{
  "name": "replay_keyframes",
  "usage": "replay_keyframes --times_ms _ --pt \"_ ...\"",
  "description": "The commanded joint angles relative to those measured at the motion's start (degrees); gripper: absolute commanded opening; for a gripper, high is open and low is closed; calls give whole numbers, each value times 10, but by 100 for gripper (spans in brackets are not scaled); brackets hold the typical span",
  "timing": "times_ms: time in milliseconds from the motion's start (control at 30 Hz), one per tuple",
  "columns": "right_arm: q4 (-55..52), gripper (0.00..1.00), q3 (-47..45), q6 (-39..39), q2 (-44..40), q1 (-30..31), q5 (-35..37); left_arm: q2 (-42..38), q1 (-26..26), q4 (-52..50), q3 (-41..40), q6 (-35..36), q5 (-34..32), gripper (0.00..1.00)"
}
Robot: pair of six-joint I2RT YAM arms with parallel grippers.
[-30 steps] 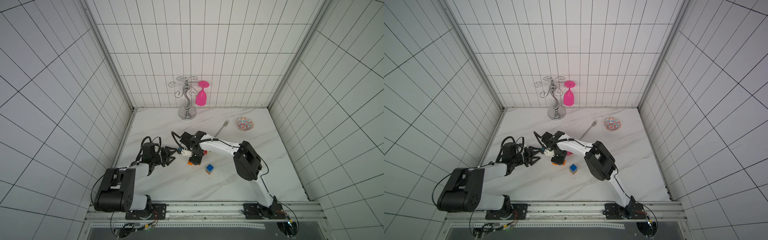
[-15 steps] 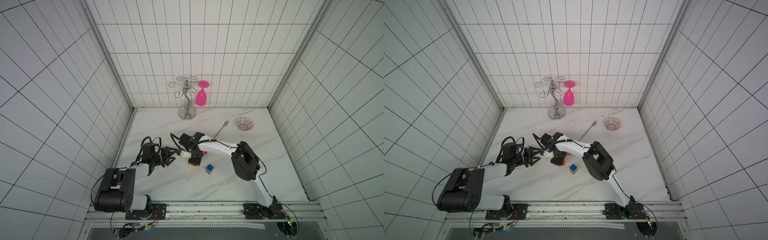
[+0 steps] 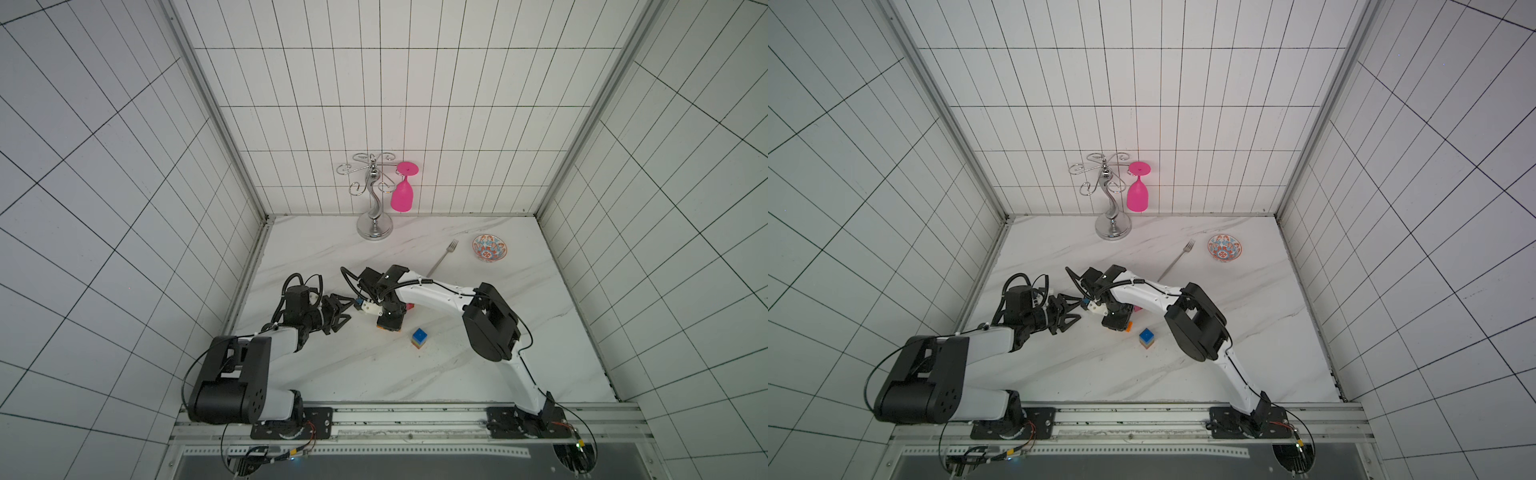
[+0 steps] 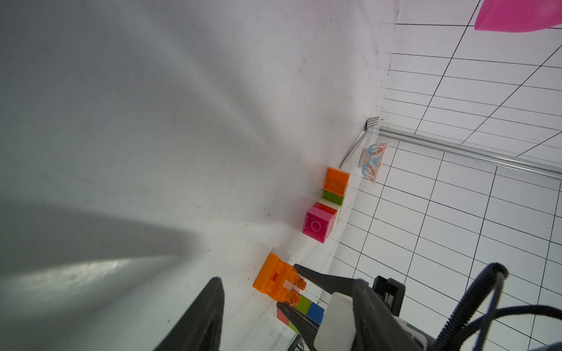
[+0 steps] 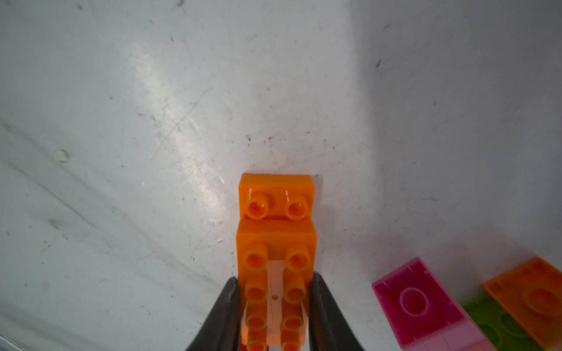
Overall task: Assemble the letter r with lego
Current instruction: Assemble the lego brick with the lego brick.
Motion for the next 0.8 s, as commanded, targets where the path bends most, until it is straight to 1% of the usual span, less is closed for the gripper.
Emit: replay_keyframes --times_ms 0,200,333,400,633,767 --pt "-21 0 -27 17 6 9 20 3 4 3 -6 6 3 59" --pt "-17 0 -45 36 3 16 21 1 4 1 -8 6 2 59" --pt "-12 0 -50 36 1 19 3 1 4 0 -7 6 3 59" --pt "-13 0 -51 24 0 19 -16 -3 3 0 -8 4 6 59" --pt "-37 0 -38 4 10 14 -27 -56 3 -56 -6 22 -6 59" --pt "-56 0 -19 -1 22 8 -52 -77 4 -83 -6 34 -8 59"
